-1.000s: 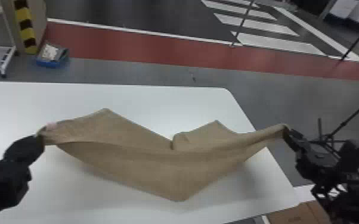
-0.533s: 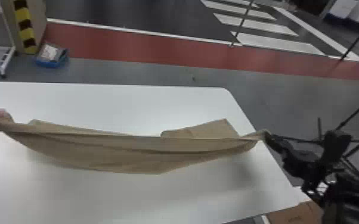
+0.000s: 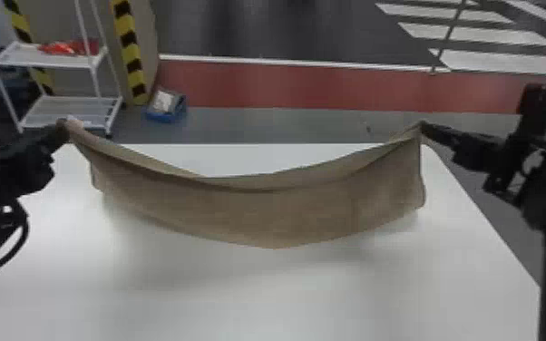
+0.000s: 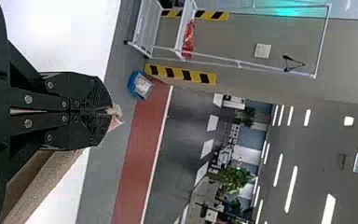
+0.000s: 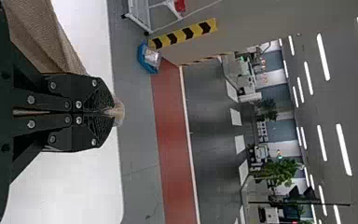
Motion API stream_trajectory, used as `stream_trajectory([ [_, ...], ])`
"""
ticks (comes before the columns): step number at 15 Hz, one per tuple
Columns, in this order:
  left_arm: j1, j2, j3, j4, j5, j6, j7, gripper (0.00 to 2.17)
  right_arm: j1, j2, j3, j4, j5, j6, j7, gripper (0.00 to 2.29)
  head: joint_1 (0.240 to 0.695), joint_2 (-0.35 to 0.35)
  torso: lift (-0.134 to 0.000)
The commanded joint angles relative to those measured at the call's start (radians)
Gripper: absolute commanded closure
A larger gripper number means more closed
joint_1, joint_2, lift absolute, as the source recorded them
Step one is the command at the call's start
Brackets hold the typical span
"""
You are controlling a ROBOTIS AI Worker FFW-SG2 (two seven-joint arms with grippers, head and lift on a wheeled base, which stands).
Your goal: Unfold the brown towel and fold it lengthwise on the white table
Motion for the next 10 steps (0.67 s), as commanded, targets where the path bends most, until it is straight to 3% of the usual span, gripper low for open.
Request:
stream_trajectory([
  [1,-0.24,0.02,0.013,0.257,0.0,-0.026,-0.003,1.79,-0.202,-0.006,0.036,0.187,0.017,-0.046,-0.02,1.48,0.6,-0.086,-0.123],
  [2,-0.334,0.02,0.014,0.343,0.0,-0.035,-0.015,1.79,-0.276,-0.012,0.04,0.27,0.023,-0.085,-0.036,1.48,0.537,-0.054,-0.123],
  [4,-0.43,0.02,0.013,0.415,0.0,-0.106,-0.038,1.78,-0.354,-0.031,0.059,0.351,0.034,-0.141,-0.059,1.48,0.474,-0.042,-0.123],
  [7,-0.374,0.019,0.017,0.309,0.066,-0.075,-0.026,1.79,-0.273,-0.057,0.034,0.314,-0.008,-0.128,-0.035,1.48,0.39,-0.043,-0.123],
  [9,-0.186,0.016,0.023,0.11,0.084,0.032,-0.005,1.79,-0.061,-0.11,0.014,0.179,-0.092,-0.113,-0.02,1.48,0.389,-0.055,-0.123],
  [10,-0.079,0.011,0.016,0.035,0.075,0.032,0.011,1.79,0.014,-0.109,-0.027,0.146,-0.1,-0.11,0.0,1.48,0.417,-0.067,-0.123],
])
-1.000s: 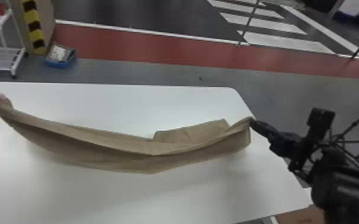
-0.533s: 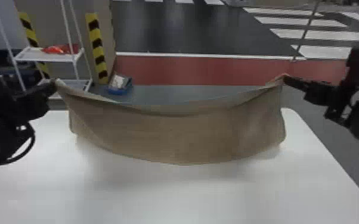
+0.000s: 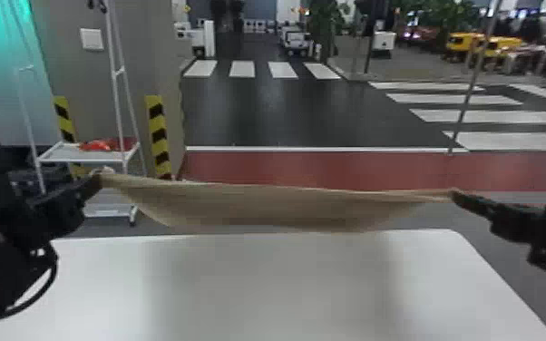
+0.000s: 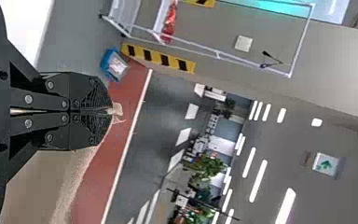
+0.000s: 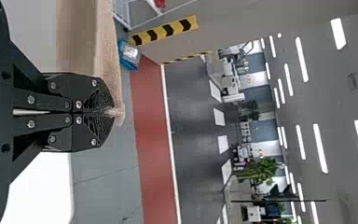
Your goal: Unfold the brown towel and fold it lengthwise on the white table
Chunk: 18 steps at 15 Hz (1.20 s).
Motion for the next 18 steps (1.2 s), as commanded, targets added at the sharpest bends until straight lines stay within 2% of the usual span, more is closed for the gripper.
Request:
stream_trajectory([
  [1,0.235,-0.011,-0.017,-0.172,-0.013,0.022,0.014,1.79,0.205,-0.012,-0.066,-0.089,-0.04,0.005,0.034,1.48,0.449,-0.077,-0.123],
  [3,0.388,-0.017,-0.043,-0.262,-0.016,0.004,0.055,1.79,0.338,-0.006,-0.118,-0.159,-0.07,-0.007,0.06,1.48,0.543,-0.105,-0.123],
  [4,0.443,-0.027,-0.048,-0.282,-0.019,0.001,0.069,1.79,0.387,0.001,-0.153,-0.177,-0.07,-0.004,0.08,1.48,0.634,-0.133,-0.123],
  [6,0.523,-0.045,-0.048,-0.298,-0.022,-0.027,0.072,1.79,0.465,0.001,-0.195,-0.188,-0.083,-0.011,0.106,1.48,0.695,-0.157,-0.123],
  [9,0.626,-0.079,-0.052,-0.35,-0.061,-0.033,0.072,1.79,0.561,0.047,-0.285,-0.247,-0.083,-0.011,0.192,1.48,0.695,-0.208,-0.123],
  [11,0.672,-0.088,-0.061,-0.388,-0.09,-0.033,0.083,1.79,0.665,0.07,-0.339,-0.333,-0.096,-0.032,0.226,1.48,0.695,-0.225,-0.123],
  [14,0.715,-0.094,-0.078,-0.447,-0.116,-0.027,0.121,1.79,0.745,0.093,-0.449,-0.433,-0.198,0.014,0.26,1.48,0.695,-0.26,-0.123],
  [16,0.719,-0.093,-0.089,-0.471,-0.141,-0.015,0.131,1.79,0.748,0.095,-0.465,-0.47,-0.205,0.097,0.263,1.48,0.695,-0.283,-0.123],
  [18,0.696,-0.093,-0.104,-0.474,-0.162,0.001,0.132,1.78,0.732,0.101,-0.443,-0.49,-0.189,0.149,0.255,1.48,0.695,-0.295,-0.123],
])
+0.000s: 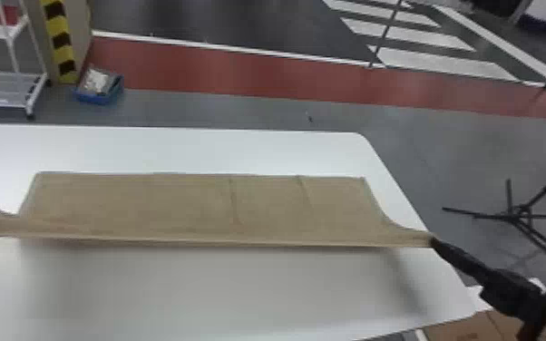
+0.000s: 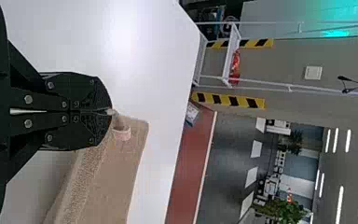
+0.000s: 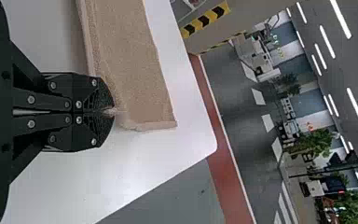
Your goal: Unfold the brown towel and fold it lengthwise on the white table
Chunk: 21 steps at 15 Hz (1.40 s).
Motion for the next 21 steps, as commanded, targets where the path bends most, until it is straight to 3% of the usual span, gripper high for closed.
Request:
stream_trajectory([
  [1,-0.04,0.001,-0.012,0.005,-0.019,0.044,0.0,1.79,-0.051,0.004,0.034,-0.01,0.043,0.067,-0.014,1.48,0.695,-0.292,-0.123],
  [4,-0.117,0.002,-0.026,0.049,-0.052,0.132,0.009,1.78,-0.189,0.001,0.109,0.056,0.158,0.097,-0.023,1.48,0.695,-0.274,-0.123],
  [6,-0.195,0.007,-0.055,0.109,-0.107,0.206,0.047,1.78,-0.315,-0.008,0.157,0.152,0.244,0.125,-0.025,1.48,0.695,-0.244,-0.123],
  [8,-0.278,0.004,-0.086,0.181,-0.15,0.234,0.069,1.78,-0.412,-0.044,0.231,0.26,0.297,0.116,-0.074,1.48,0.695,-0.223,-0.123],
  [11,-0.404,0.002,-0.144,0.302,-0.179,0.246,0.11,1.78,-0.551,-0.074,0.287,0.432,0.317,0.1,-0.095,1.48,0.695,-0.199,-0.123],
  [14,-0.519,-0.001,-0.209,0.425,-0.203,0.246,0.152,1.78,-0.606,-0.083,0.318,0.507,0.319,0.018,-0.13,1.48,0.695,-0.194,-0.123],
  [18,-0.556,-0.007,-0.201,0.46,-0.196,0.212,0.184,1.78,-0.646,-0.086,0.309,0.53,0.3,0.011,-0.156,1.48,0.695,-0.197,-0.123],
  [21,-0.576,-0.006,-0.181,0.463,-0.177,0.215,0.176,1.78,-0.655,-0.106,0.3,0.556,0.299,0.008,-0.156,1.48,0.695,-0.194,-0.123],
])
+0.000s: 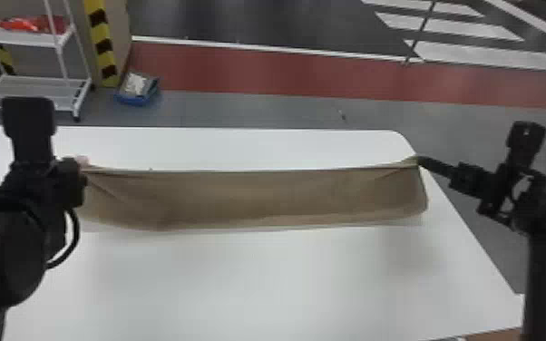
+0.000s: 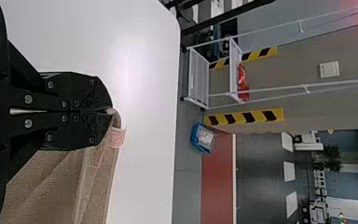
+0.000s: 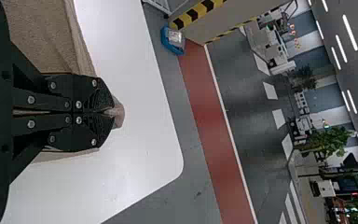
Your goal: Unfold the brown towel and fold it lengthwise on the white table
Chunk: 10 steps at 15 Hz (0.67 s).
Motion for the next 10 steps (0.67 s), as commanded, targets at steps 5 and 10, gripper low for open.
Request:
stream_trajectory([
  [5,-0.13,-0.003,-0.007,0.189,0.001,0.002,-0.016,1.78,-0.036,-0.012,0.043,0.106,0.013,-0.089,-0.043,1.48,0.692,-0.202,-0.123],
  [10,-0.193,-0.003,-0.014,0.341,-0.005,-0.114,-0.013,1.76,-0.054,-0.019,0.08,0.192,0.03,-0.196,-0.083,1.48,0.686,-0.188,-0.123],
])
